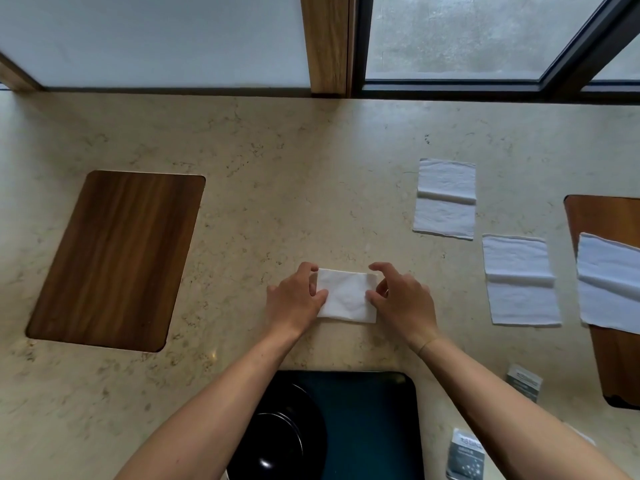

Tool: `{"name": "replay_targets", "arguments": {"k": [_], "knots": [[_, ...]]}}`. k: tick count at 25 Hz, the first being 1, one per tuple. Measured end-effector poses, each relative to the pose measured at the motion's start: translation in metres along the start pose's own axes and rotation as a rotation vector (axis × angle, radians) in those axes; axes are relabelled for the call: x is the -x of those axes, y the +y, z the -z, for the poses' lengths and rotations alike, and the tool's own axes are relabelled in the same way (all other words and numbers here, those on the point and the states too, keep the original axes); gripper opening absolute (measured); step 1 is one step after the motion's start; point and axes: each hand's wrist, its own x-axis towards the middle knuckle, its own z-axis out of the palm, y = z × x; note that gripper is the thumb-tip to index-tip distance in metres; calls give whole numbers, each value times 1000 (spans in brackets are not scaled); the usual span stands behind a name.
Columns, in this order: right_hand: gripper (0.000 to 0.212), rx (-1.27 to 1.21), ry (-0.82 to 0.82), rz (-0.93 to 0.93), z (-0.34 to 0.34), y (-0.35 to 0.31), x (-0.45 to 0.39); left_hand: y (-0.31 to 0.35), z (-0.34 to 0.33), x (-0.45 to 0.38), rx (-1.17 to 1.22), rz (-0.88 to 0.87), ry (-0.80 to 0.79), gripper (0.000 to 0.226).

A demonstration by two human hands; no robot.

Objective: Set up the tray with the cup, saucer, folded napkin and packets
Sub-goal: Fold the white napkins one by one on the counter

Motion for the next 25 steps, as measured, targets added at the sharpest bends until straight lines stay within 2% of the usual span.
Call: {"name": "replay_targets", "arguments": {"k": [4, 8, 14, 25], "knots": [[45, 38, -3, 7, -1, 2, -1, 1, 1, 1, -72, -51, 13, 51], [46, 71, 10, 26, 0, 4, -3, 0, 4, 0, -114, -69, 19, 54], [42, 23, 139, 50, 21, 20, -12, 4, 7, -15, -78, -176, 144, 40], [41, 171, 318, -29, 94, 96, -68, 101, -20, -108, -133, -521, 112, 40]]}}
